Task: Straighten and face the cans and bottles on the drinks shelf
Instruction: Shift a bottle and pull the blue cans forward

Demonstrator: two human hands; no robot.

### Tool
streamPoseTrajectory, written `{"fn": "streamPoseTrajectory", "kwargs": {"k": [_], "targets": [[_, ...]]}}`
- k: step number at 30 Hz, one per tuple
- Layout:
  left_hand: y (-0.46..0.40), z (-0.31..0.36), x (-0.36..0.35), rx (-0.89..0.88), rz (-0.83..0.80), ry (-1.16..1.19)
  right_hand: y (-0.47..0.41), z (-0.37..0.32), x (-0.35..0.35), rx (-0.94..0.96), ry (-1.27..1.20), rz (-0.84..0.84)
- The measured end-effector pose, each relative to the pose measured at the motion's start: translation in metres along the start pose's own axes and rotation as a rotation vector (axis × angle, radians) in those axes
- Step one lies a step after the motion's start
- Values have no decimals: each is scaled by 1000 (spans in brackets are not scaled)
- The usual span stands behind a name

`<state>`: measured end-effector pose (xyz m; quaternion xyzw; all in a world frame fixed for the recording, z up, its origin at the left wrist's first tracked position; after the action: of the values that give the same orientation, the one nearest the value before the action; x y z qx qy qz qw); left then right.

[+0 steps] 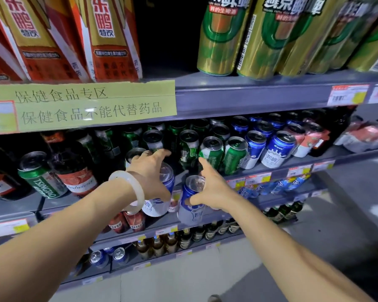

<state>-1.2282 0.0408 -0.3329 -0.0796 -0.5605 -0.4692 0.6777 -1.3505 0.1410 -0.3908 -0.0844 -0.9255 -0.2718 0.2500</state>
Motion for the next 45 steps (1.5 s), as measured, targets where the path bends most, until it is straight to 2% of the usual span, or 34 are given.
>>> {"fn": "streamPoseTrajectory", "kwargs": {"k": [6,12,23,36,45], "targets": [[-26,71,-21,-129,1,67,34,57,77,-133,66,162],[-46,101,-31,-110,25,130,18,75,117,-169,60,134],[-50,87,-30,-18,60,158,-2,81,118,-156,-28,11],[-60,80,-43,39,-75,112,-12,79,108,-138,-15,-53],[-58,74,-42,39,-66,121,-16,84,106,-172,8,-84]]}}
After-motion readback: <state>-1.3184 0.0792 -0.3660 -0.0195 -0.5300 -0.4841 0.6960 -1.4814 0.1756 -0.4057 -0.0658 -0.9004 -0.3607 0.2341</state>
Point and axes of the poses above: each hand's wrist, its own y-axis away from the middle knuckle, its own x-axis out of the back of the hand, z = x × y, the point moved 6 cm from there along -y, towards the middle knuckle, and after that the axes turned 9 degrees about -z, right-handed, at the moved point
